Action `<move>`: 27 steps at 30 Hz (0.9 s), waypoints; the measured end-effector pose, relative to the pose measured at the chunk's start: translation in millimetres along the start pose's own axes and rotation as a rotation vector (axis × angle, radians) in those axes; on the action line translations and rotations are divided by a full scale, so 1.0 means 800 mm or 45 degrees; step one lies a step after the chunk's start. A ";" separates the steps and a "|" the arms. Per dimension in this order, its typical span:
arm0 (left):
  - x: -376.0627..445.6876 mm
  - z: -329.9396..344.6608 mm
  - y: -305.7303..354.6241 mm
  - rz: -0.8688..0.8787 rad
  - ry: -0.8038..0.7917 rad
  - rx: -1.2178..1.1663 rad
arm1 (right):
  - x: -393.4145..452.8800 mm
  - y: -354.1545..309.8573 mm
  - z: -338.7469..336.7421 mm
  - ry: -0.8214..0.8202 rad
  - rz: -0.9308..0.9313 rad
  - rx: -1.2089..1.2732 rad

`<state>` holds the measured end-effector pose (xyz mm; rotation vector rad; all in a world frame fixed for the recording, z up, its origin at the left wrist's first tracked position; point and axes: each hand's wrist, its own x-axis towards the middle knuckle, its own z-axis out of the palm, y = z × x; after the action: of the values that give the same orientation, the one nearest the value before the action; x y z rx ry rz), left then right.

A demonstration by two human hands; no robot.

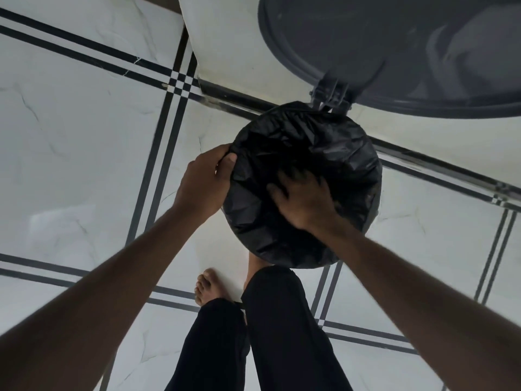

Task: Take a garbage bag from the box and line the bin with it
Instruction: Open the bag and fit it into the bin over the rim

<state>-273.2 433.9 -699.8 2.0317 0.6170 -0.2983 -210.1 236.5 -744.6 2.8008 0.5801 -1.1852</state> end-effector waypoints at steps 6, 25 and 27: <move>0.003 -0.001 -0.006 0.020 -0.053 0.021 | -0.027 0.002 0.071 -0.337 0.061 -0.068; -0.126 0.033 0.043 -1.080 0.143 -0.961 | -0.192 0.039 0.018 0.236 1.187 2.375; -0.125 0.037 0.050 -1.166 0.187 -1.097 | -0.188 0.029 0.019 0.163 1.124 2.590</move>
<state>-334.6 361.7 -641.5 0.8600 1.4579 -0.3280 -308.1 163.9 -652.6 2.8291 -3.0787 -1.5007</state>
